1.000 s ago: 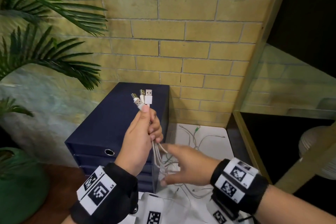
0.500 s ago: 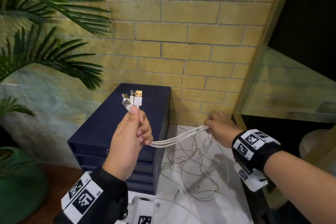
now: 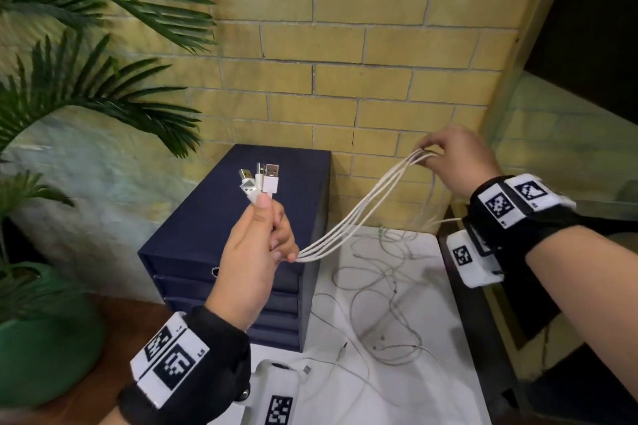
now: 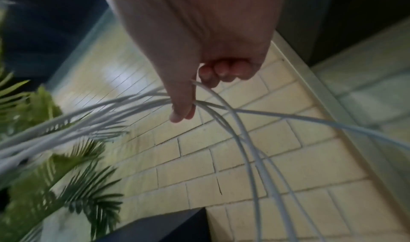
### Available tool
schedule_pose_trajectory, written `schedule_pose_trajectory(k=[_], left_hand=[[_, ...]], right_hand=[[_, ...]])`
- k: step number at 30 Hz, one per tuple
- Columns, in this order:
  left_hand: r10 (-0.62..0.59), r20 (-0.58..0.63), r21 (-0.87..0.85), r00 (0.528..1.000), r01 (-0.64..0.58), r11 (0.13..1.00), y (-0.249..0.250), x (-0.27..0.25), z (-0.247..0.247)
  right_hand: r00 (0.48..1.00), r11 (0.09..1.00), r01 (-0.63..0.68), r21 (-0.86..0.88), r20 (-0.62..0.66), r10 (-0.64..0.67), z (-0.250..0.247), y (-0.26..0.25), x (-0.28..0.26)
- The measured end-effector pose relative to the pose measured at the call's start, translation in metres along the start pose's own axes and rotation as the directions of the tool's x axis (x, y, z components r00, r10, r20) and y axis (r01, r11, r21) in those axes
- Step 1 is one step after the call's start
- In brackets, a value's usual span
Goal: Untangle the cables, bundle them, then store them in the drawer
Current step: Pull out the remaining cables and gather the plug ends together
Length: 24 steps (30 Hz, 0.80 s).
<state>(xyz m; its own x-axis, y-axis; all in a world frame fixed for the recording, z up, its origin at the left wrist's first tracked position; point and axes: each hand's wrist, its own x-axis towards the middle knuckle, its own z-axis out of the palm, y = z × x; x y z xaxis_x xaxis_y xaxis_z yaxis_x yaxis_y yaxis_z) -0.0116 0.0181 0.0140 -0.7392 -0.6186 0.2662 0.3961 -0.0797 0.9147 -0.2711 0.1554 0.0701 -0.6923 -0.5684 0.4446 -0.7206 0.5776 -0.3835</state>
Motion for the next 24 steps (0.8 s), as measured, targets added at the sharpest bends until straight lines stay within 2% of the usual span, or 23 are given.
schedule_pose_trajectory(k=[3, 5, 7, 10, 12, 14, 16, 18, 20, 22, 24], left_hand=[[-0.005, -0.027, 0.006, 1.000, 0.005, 1.000, 0.000, 0.002, -0.006], [-0.030, -0.040, 0.007, 0.999, 0.031, 1.000, -0.002, 0.002, -0.010], [-0.056, -0.051, 0.002, 0.997, 0.056, 0.998, -0.005, 0.002, -0.012], [-0.071, -0.037, 0.004, 0.997, 0.071, 0.997, -0.008, 0.003, -0.011], [-0.062, -0.017, 0.021, 0.998, 0.063, 0.998, -0.009, 0.005, -0.012], [-0.062, -0.005, 0.042, 0.998, 0.062, 0.997, -0.009, 0.007, -0.015], [-0.073, -0.003, 0.061, 0.997, 0.073, 0.996, -0.011, 0.008, -0.020], [-0.105, -0.012, 0.075, 0.994, 0.106, 0.992, -0.016, 0.007, -0.028], [-0.156, -0.005, 0.077, 0.988, 0.156, 0.985, -0.023, 0.003, -0.038], [-0.215, 0.021, 0.098, 0.976, 0.212, 0.972, -0.030, -0.001, -0.046], [-0.269, 0.036, 0.126, 0.962, 0.263, 0.956, -0.037, -0.004, -0.052]], right_hand=[[0.986, 0.998, -0.065, 0.019, 0.152, 0.061, 0.002, -0.002, -0.005], [0.960, 0.966, -0.195, 0.167, 0.236, 0.153, 0.012, 0.002, -0.012], [0.947, 0.918, -0.276, 0.283, 0.245, 0.209, 0.024, 0.008, -0.018], [0.985, 0.942, -0.174, 0.287, 0.057, 0.165, 0.030, 0.010, -0.015], [0.987, 0.902, -0.059, 0.427, -0.110, 0.117, 0.022, -0.002, -0.012], [0.965, 0.839, 0.092, 0.536, -0.255, 0.057, 0.016, -0.011, -0.015], [0.962, 0.816, 0.124, 0.564, -0.269, 0.040, 0.024, -0.009, -0.027], [0.987, 0.859, 0.001, 0.513, -0.139, 0.082, 0.048, 0.008, -0.049], [0.985, 0.910, -0.170, 0.378, 0.097, 0.143, 0.077, 0.029, -0.080], [0.918, 0.910, -0.308, 0.276, 0.339, 0.208, 0.105, 0.043, -0.114], [0.835, 0.886, -0.392, 0.248, 0.500, 0.229, 0.129, 0.048, -0.144]])
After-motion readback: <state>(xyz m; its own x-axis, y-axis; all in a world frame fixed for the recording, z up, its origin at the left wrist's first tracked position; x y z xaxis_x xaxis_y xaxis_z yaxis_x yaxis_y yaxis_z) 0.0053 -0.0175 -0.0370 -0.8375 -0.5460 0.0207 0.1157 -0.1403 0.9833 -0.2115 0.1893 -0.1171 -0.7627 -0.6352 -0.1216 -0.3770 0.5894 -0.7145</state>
